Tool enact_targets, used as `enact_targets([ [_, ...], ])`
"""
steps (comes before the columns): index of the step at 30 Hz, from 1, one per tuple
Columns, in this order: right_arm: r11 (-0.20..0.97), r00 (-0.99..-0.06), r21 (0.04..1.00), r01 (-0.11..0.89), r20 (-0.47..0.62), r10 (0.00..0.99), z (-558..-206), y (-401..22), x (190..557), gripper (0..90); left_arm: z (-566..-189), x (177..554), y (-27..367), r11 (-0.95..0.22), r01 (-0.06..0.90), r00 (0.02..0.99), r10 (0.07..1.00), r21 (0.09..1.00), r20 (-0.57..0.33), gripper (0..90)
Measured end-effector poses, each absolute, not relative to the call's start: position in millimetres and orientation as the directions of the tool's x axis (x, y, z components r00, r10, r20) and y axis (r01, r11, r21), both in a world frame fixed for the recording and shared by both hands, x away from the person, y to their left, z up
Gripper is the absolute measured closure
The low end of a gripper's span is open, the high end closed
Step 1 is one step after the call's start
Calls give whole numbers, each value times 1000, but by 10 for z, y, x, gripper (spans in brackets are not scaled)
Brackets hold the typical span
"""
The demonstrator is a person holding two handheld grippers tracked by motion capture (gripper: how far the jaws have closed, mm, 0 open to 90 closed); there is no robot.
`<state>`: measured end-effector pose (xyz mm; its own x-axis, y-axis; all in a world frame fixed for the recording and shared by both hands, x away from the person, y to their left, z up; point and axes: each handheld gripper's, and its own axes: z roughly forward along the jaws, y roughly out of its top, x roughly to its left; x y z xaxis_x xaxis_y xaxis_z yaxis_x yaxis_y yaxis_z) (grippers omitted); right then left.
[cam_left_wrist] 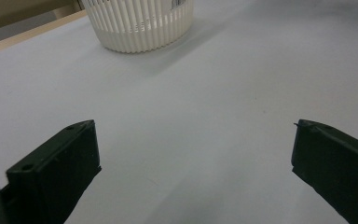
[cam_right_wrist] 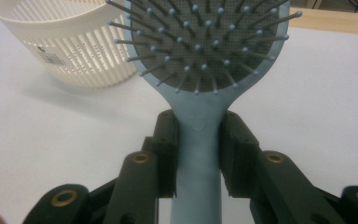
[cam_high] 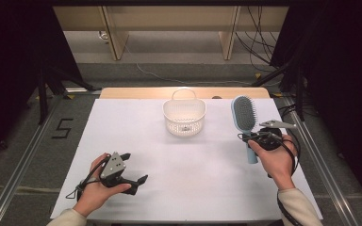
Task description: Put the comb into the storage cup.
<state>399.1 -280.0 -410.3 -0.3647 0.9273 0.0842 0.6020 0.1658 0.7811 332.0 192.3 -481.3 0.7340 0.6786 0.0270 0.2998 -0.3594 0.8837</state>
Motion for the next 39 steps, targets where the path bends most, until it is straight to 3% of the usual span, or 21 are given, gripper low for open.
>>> enact_targets([
  [39, 110, -343, 844, 526, 92, 935, -4002, -2752, 4070, 707, -4815, 3321, 1922, -359, 300, 734, 679, 884, 27, 5],
])
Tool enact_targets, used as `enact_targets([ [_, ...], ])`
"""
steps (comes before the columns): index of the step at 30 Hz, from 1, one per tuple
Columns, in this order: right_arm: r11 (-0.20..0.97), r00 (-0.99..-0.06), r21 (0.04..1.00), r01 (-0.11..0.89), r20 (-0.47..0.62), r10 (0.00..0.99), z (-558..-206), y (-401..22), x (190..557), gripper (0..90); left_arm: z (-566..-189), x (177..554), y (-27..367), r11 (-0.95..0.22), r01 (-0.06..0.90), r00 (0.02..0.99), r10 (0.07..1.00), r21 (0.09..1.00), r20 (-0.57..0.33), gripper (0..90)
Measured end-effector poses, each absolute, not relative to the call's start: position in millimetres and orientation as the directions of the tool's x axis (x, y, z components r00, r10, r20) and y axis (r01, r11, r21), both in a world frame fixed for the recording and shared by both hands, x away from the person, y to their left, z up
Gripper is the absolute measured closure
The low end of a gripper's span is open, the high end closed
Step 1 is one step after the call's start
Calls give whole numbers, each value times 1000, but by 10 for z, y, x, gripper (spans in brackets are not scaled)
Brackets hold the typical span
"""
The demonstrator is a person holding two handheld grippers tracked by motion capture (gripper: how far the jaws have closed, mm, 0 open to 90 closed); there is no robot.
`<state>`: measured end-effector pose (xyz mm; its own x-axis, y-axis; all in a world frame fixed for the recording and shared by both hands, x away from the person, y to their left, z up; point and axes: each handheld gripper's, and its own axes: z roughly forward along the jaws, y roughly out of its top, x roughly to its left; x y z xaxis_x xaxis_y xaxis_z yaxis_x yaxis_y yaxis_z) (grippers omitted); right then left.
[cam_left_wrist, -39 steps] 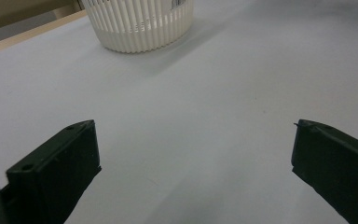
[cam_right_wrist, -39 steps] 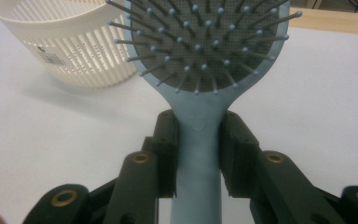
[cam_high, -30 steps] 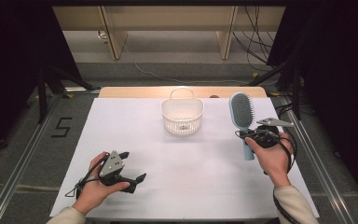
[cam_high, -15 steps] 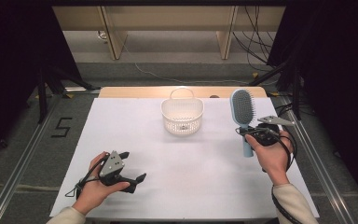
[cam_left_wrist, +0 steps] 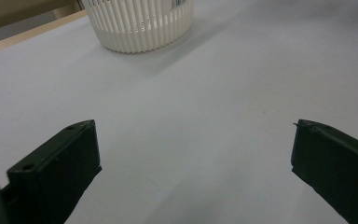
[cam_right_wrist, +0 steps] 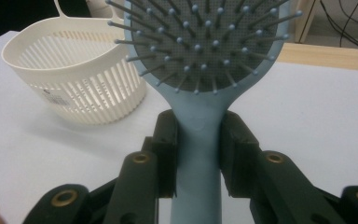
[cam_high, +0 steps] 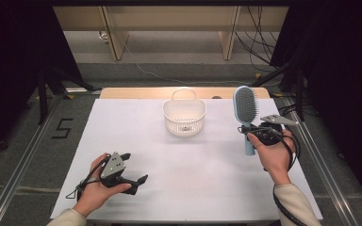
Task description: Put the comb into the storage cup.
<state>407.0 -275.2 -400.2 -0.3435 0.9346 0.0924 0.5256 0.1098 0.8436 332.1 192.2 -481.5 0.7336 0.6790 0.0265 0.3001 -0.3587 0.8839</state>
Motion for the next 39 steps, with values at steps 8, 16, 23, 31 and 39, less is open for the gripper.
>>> enact_targets([
  [8, 112, -348, 846, 522, 91, 933, -4005, -2724, 4089, 707, -4814, 3321, 1922, -358, 300, 734, 679, 884, 26, 5],
  [16, 114, -351, 852, 512, 86, 932, -3985, -2680, 4105, 707, -4813, 3322, 1925, -359, 300, 734, 679, 884, 27, 5],
  [23, 114, -355, 857, 503, 85, 931, -3964, -2653, 4119, 707, -4812, 3322, 1926, -359, 299, 733, 680, 884, 29, 5],
  [31, 110, -355, 862, 495, 85, 931, -3947, -2630, 4132, 707, -4811, 3321, 1926, -359, 299, 733, 680, 884, 29, 5],
  [39, 107, -356, 865, 490, 87, 930, -3923, -2613, 4151, 707, -4812, 3321, 1926, -359, 298, 733, 679, 884, 29, 5],
])
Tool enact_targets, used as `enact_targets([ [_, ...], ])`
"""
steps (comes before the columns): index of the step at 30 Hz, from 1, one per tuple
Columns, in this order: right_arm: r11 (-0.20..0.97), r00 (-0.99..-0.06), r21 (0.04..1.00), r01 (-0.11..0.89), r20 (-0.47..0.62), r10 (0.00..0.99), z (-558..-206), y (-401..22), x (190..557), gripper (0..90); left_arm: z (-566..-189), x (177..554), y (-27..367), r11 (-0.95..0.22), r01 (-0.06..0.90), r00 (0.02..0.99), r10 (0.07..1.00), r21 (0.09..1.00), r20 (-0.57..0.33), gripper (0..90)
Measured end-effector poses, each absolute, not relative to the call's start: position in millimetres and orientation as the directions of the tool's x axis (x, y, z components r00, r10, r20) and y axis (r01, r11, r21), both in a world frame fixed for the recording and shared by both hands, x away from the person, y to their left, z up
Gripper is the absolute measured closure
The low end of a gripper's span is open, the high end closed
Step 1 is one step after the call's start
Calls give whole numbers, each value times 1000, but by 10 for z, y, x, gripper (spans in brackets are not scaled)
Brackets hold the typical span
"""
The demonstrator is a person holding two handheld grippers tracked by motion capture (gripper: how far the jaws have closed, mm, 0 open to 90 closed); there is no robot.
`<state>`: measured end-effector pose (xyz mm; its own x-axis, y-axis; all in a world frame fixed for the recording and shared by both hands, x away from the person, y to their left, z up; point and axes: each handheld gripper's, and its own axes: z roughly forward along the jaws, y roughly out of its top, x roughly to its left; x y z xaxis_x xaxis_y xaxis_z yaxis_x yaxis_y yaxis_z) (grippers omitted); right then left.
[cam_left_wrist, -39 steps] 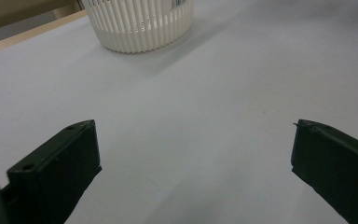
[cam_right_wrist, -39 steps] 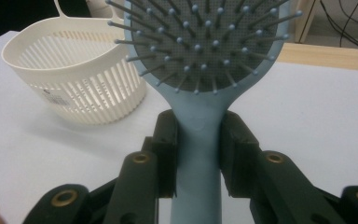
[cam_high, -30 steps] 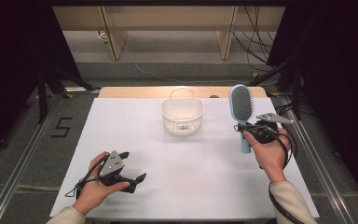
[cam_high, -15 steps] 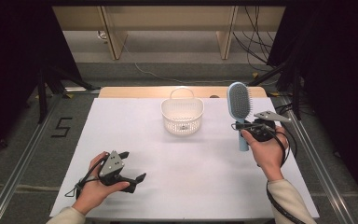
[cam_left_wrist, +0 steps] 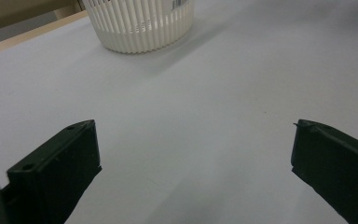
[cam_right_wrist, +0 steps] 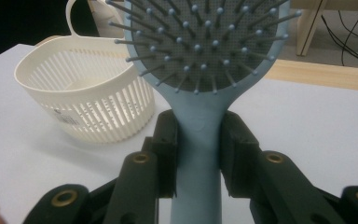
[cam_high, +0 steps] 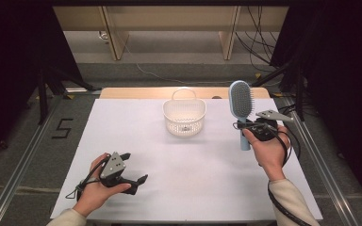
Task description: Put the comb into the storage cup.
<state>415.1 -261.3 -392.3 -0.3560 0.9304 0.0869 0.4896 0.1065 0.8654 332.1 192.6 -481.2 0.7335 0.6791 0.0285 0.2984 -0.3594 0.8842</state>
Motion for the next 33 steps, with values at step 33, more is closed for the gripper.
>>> enact_targets([
  [33, 105, -362, 884, 456, 76, 929, -3867, -2527, 4226, 707, -4812, 3321, 1927, -359, 299, 734, 679, 884, 28, 5],
])
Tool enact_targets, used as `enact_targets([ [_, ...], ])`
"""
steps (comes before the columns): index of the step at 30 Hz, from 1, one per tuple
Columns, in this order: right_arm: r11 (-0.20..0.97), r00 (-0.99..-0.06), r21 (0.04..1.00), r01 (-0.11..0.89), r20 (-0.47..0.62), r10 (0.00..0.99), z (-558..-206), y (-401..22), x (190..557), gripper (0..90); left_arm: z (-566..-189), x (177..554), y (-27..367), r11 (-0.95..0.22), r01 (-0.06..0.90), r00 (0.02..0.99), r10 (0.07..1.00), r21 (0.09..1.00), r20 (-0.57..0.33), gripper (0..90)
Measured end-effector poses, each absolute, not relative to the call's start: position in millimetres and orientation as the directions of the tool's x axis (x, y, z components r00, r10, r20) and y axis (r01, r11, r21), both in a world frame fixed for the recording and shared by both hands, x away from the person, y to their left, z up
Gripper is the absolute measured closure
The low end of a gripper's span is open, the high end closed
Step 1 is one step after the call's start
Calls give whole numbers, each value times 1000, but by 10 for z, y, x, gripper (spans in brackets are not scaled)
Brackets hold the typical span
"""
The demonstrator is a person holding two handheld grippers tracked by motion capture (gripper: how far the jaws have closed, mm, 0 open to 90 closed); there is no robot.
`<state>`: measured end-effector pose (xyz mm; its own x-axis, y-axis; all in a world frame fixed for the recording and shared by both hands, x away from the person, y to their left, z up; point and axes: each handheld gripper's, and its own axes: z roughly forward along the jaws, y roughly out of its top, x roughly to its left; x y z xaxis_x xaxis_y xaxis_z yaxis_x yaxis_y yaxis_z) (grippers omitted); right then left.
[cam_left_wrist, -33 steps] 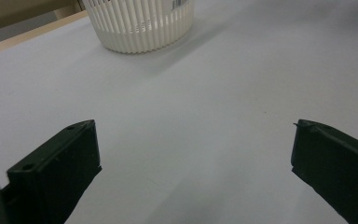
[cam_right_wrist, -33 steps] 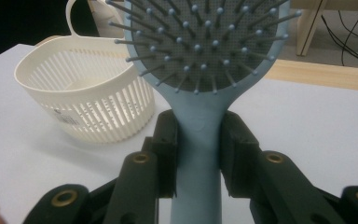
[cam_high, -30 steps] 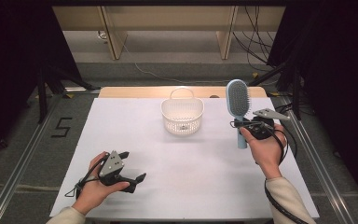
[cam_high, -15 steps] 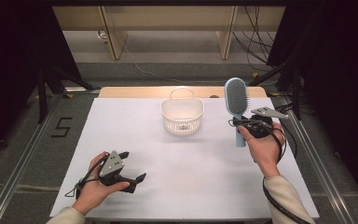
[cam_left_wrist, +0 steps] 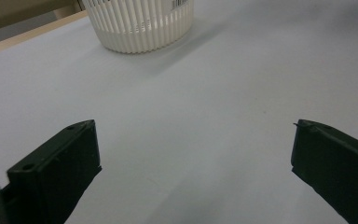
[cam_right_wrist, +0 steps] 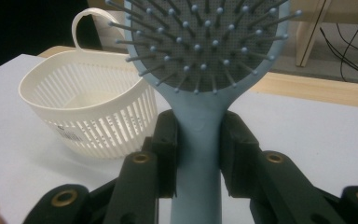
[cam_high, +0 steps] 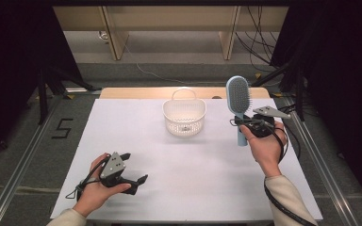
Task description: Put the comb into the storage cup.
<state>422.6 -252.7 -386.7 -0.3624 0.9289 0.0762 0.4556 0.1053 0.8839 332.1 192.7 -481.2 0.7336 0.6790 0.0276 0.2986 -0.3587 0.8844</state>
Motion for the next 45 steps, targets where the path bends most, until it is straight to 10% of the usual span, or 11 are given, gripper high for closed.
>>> enact_targets([
  [45, 91, -367, 902, 422, 78, 927, -3816, -2454, 4305, 707, -4814, 3319, 1928, -359, 298, 733, 679, 884, 29, 5],
])
